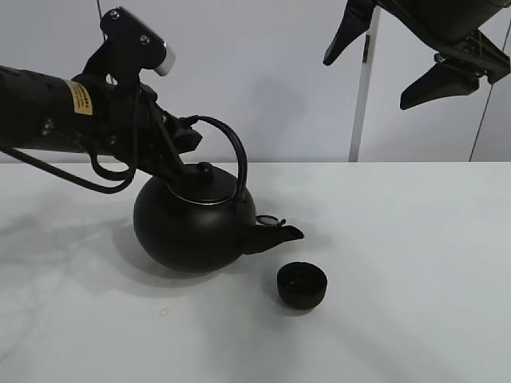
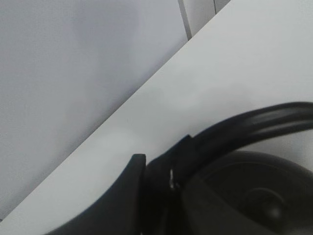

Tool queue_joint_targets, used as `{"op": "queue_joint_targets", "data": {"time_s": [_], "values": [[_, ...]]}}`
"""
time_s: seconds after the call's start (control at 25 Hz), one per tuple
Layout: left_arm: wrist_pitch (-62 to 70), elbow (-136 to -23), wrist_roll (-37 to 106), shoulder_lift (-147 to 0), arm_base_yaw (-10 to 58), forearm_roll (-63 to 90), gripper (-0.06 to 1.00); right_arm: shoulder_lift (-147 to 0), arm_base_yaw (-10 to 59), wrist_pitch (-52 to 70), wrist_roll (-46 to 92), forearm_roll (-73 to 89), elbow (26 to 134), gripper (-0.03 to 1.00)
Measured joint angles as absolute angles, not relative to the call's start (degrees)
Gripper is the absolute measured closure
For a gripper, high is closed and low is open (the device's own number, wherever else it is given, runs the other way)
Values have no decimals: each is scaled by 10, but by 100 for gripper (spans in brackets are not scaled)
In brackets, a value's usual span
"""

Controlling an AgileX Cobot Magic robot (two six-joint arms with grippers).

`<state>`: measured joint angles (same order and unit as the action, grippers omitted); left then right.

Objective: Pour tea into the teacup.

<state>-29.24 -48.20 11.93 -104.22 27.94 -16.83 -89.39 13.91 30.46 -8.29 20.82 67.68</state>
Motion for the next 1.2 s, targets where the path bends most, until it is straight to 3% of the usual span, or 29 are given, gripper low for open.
{"op": "queue_joint_targets", "data": {"time_s": [1.2], "values": [[-286,-488,144,-1042,288,-157,84,-894,139,305,-83,208,677,32]]}}
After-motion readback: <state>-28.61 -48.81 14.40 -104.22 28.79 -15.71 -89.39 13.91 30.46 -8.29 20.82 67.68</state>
